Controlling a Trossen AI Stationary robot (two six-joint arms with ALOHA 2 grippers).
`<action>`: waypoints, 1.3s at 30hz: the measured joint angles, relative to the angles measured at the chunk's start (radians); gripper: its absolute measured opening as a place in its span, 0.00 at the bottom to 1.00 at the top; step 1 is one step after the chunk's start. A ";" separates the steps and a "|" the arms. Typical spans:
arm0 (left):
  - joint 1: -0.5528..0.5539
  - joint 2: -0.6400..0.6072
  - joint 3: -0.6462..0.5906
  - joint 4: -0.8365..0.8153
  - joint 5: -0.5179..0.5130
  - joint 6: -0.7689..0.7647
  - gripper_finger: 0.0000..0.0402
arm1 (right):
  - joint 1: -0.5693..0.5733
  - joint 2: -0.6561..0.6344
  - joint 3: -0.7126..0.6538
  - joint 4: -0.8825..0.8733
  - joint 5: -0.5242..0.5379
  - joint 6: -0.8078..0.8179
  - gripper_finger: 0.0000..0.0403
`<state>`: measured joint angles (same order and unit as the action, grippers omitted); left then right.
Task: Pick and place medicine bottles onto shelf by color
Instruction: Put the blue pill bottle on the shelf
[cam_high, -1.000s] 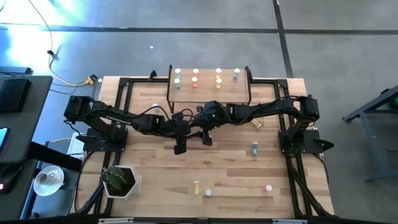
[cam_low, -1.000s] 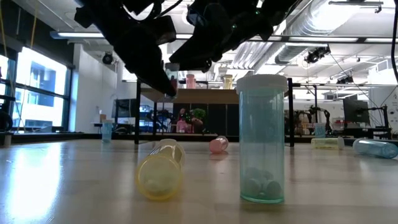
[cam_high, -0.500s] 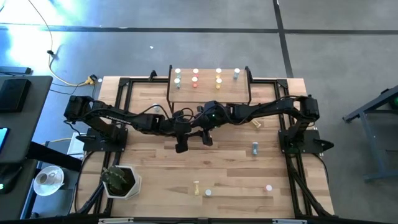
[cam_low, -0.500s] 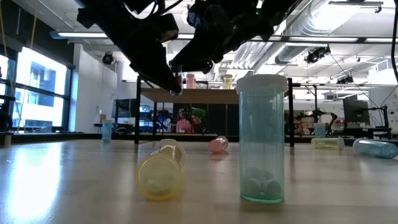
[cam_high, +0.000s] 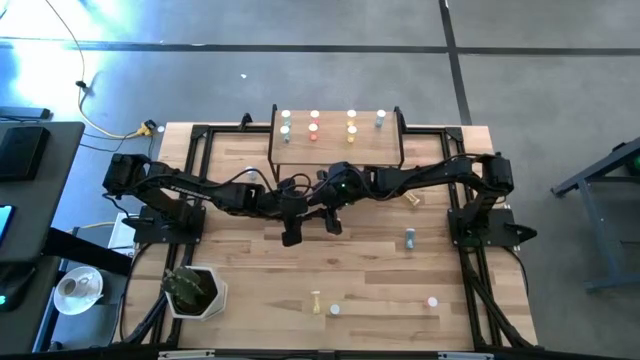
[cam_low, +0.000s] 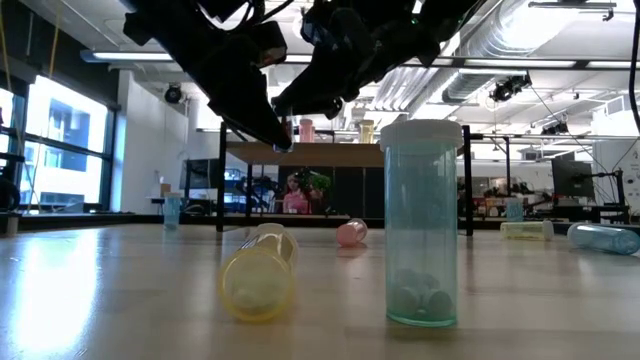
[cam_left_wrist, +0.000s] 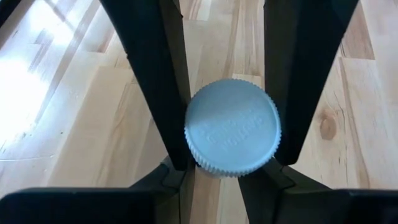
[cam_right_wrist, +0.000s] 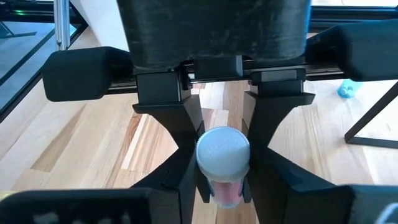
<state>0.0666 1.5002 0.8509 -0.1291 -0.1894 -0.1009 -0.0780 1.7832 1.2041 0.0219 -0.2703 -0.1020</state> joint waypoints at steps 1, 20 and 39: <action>0.000 0.000 0.000 0.000 0.000 0.000 0.24 | 0.000 0.000 0.000 -0.001 0.000 0.000 0.26; 0.002 0.000 0.000 -0.002 -0.001 -0.028 0.49 | 0.000 -0.028 0.000 -0.056 0.028 0.000 0.26; 0.039 0.000 0.000 -0.002 0.004 -0.053 0.52 | -0.118 -0.404 -0.001 -0.304 0.256 -0.058 0.26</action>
<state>0.1055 1.4998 0.8509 -0.1310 -0.1857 -0.1537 -0.1957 1.3793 1.2034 -0.2823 -0.0144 -0.1597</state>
